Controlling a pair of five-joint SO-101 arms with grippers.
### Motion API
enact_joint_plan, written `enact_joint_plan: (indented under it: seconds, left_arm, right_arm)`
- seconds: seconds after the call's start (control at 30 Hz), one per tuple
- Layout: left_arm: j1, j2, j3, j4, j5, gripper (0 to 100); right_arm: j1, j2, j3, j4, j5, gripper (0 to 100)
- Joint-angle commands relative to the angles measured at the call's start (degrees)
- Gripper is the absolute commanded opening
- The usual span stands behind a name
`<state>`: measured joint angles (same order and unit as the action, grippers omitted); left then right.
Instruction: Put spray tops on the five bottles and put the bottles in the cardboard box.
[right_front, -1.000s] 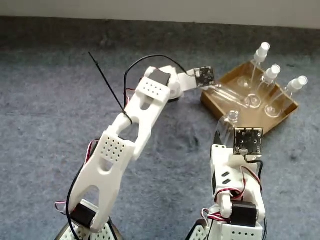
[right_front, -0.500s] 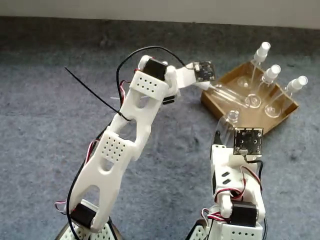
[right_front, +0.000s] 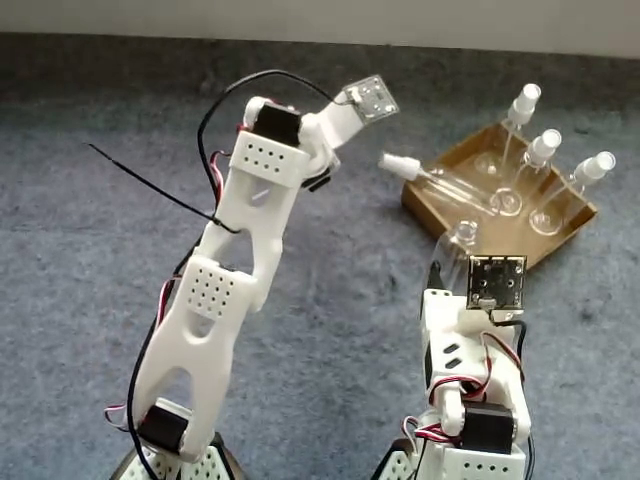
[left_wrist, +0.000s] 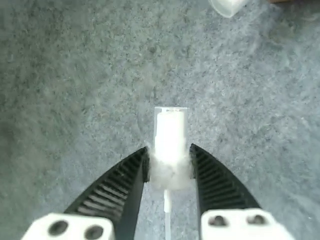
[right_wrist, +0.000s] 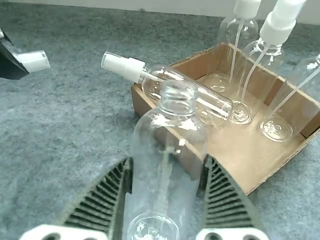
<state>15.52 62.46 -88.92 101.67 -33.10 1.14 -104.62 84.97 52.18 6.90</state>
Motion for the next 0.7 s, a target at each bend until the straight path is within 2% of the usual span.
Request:
enact_joint_plan:
  seconds: [0.0,0.23,0.33,0.5,0.67]
  left_arm:
    - [-0.7,-12.8,8.8,0.4,0.9,1]
    - [-0.5,-24.7,30.4,0.1,1.0,1]
    - [-0.5,-28.1,35.6,0.1,1.1,1]
    - [-0.4,-34.4,40.9,0.1,7.1,1]
    - [-0.4,-41.2,50.0,0.1,7.2,1]
  right_arm:
    - [0.3,-0.7,-0.5,-1.5,-0.4,7.7]
    - [0.3,-0.7,-0.5,-1.5,-0.4,7.7]
    - [0.3,-0.7,-0.5,-1.5,-0.4,7.7]
    - [0.2,-0.7,0.6,-1.6,-0.4,7.7]
    - [0.1,-0.7,2.9,-1.6,-0.4,7.7]
